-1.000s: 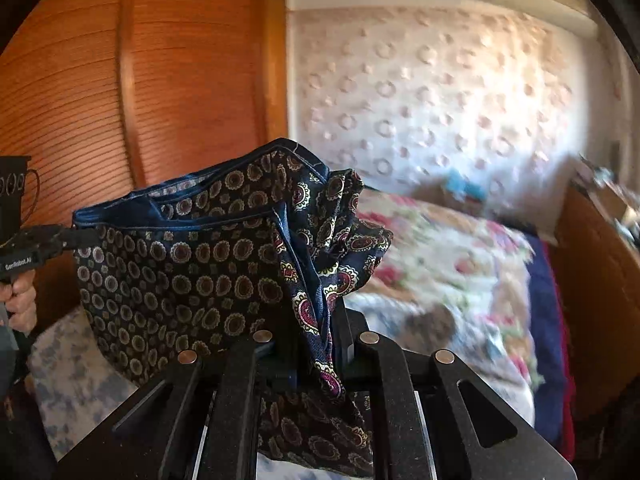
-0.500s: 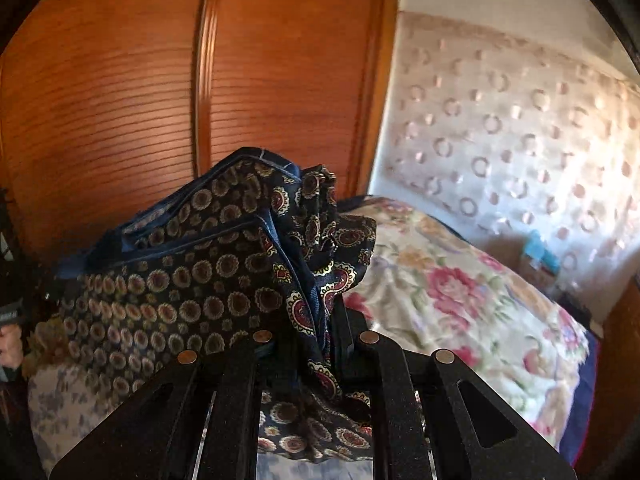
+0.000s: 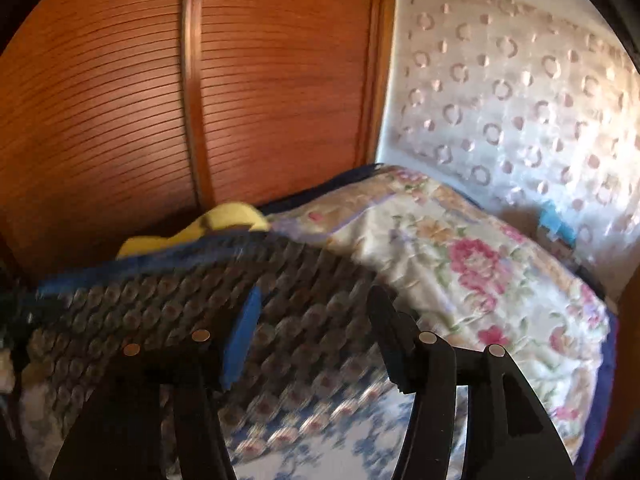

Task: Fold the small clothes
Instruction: 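Lift the folded shirt with both grippers and carry it toward the wardrobe, then lower the folded shirt onto the bed beside the yellow toy and release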

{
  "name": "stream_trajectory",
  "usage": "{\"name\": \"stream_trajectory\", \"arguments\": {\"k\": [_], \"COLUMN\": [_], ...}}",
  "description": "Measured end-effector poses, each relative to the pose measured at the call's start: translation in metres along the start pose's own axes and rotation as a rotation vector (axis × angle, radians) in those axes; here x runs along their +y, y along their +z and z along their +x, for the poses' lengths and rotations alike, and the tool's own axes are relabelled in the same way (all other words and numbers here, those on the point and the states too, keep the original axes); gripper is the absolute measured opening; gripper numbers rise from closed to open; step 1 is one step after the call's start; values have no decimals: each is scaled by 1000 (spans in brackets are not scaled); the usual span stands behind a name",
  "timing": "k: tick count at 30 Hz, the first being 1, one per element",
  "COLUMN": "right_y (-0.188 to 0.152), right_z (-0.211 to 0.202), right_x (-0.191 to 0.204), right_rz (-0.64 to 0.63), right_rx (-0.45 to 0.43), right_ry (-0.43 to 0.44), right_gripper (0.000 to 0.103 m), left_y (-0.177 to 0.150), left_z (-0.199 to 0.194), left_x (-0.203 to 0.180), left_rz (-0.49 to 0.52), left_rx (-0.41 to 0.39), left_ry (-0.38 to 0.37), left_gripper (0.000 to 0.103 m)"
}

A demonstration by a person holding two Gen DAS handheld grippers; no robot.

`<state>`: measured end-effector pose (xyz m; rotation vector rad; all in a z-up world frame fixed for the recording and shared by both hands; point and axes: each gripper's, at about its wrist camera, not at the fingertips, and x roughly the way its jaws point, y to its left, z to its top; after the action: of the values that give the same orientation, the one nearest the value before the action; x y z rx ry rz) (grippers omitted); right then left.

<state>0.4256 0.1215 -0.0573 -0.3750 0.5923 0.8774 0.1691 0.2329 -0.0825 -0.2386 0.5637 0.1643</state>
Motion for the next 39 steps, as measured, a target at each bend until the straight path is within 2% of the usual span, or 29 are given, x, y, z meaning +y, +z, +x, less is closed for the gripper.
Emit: {"name": "stream_trajectory", "arguments": {"k": [3, 6, 8, 11, 17, 24, 39], "right_y": [-19, -33, -37, -37, -43, -59, -93], "right_z": [13, 30, 36, 27, -12, -70, -147], "right_x": [6, 3, 2, 7, 18, 40, 82], "right_rz": [16, 63, 81, 96, 110, 113, 133], "right_rx": [45, 81, 86, 64, 14, -49, -121], "right_ry": [17, 19, 6, -3, -22, -27, -75], "right_gripper": [57, 57, 58, 59, 75, 85, 89], "left_y": [2, 3, 3, 6, 10, 6, -13], "left_z": [-6, -14, -20, -32, -54, -70, -92], "left_x": [-3, -9, -11, -15, -24, -44, -70], "left_rz": [34, 85, 100, 115, 128, 148, 169], "left_rx": [4, -1, -9, -27, -65, -79, -76], "left_ry": [30, 70, 63, 60, 48, 40, -18], "left_gripper": [13, 23, 28, 37, 48, 50, 50]}}
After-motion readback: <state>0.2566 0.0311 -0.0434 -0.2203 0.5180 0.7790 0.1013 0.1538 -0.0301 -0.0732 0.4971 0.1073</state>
